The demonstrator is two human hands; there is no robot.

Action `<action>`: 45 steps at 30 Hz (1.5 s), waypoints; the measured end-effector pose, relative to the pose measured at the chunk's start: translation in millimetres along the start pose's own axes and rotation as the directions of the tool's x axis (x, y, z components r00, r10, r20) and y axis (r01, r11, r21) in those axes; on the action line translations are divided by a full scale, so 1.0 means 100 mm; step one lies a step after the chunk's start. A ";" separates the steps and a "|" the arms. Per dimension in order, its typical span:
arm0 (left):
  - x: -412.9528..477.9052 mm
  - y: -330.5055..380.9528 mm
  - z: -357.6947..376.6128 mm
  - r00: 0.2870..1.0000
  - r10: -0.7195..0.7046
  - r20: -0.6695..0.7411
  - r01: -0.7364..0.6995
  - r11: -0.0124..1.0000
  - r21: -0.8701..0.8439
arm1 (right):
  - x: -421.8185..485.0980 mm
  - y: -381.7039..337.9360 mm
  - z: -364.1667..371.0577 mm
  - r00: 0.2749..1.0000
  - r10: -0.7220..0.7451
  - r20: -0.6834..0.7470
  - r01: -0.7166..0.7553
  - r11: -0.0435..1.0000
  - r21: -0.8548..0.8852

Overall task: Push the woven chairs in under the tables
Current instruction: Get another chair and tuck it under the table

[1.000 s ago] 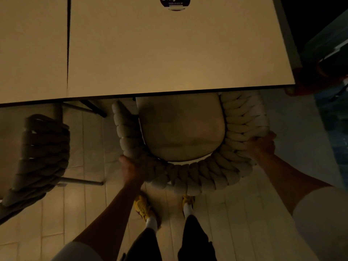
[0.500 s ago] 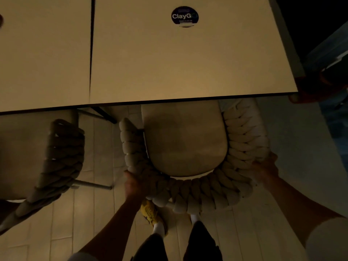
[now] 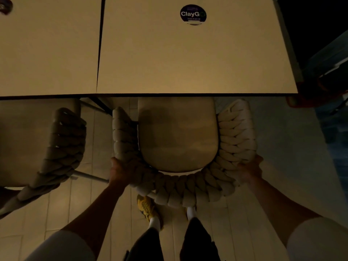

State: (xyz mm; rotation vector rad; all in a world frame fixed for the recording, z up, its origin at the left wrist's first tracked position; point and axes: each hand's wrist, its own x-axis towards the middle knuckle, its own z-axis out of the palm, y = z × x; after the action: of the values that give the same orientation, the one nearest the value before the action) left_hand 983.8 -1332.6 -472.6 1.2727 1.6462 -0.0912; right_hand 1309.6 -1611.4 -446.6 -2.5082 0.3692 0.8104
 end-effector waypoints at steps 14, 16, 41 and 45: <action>0.14 0.08 -0.10 0.999 0.032 -0.010 -0.031 0.997 0.072 | 0.09 0.01 0.10 1.000 -0.021 0.017 0.021 1.000 -0.005; 0.15 0.11 -0.11 1.000 0.018 -0.006 -0.018 0.996 0.087 | 0.11 -0.03 0.09 0.999 -0.038 0.014 0.038 0.999 -0.012; 0.16 0.16 -0.04 0.998 -0.061 0.011 0.061 0.998 0.012 | 0.22 -0.02 0.09 0.995 -0.088 0.039 0.090 0.994 -0.058; 0.17 0.16 -0.03 0.998 -0.061 0.022 0.060 0.997 0.054 | 0.23 -0.03 0.09 0.996 -0.085 0.024 0.086 0.995 -0.050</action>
State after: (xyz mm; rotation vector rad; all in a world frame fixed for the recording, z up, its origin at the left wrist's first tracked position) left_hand 995.3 -1312.6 -476.1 1.2576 1.6725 -0.1876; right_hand 1324.5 -1606.9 -465.6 -2.5411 0.2340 0.8228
